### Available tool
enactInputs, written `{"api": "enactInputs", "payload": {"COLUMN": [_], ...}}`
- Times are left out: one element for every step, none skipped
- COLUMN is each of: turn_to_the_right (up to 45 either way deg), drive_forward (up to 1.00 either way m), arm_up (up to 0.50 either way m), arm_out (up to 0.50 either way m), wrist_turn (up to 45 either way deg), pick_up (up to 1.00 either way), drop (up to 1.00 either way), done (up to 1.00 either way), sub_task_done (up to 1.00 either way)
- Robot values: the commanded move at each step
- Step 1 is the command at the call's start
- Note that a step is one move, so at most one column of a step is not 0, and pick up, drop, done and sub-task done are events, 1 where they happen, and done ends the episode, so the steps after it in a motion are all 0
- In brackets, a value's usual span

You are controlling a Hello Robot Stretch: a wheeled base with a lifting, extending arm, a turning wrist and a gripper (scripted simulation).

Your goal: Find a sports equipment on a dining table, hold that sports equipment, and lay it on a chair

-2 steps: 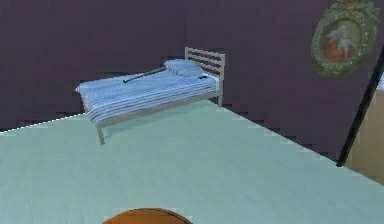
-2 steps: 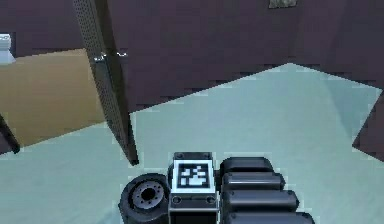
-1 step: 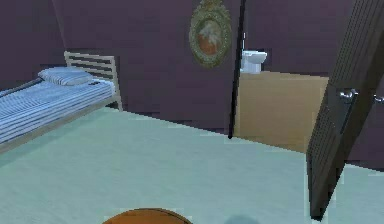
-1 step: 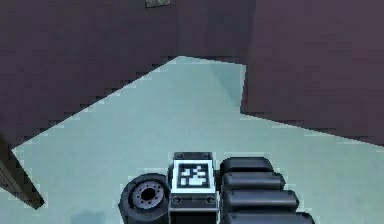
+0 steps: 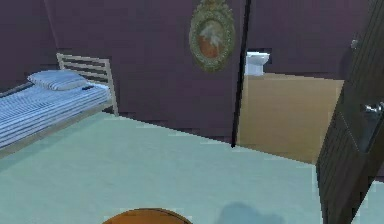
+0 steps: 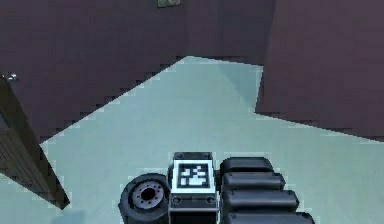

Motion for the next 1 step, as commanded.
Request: {"api": "enactInputs", "payload": {"turn_to_the_right": [27.0], "drive_forward": [0.0], "arm_up": [0.0], "arm_out": [0.0], "wrist_turn": [0.0], "pick_up": [0.0], "drop": [0.0], "done": [0.0], "sub_task_done": [0.0]}}
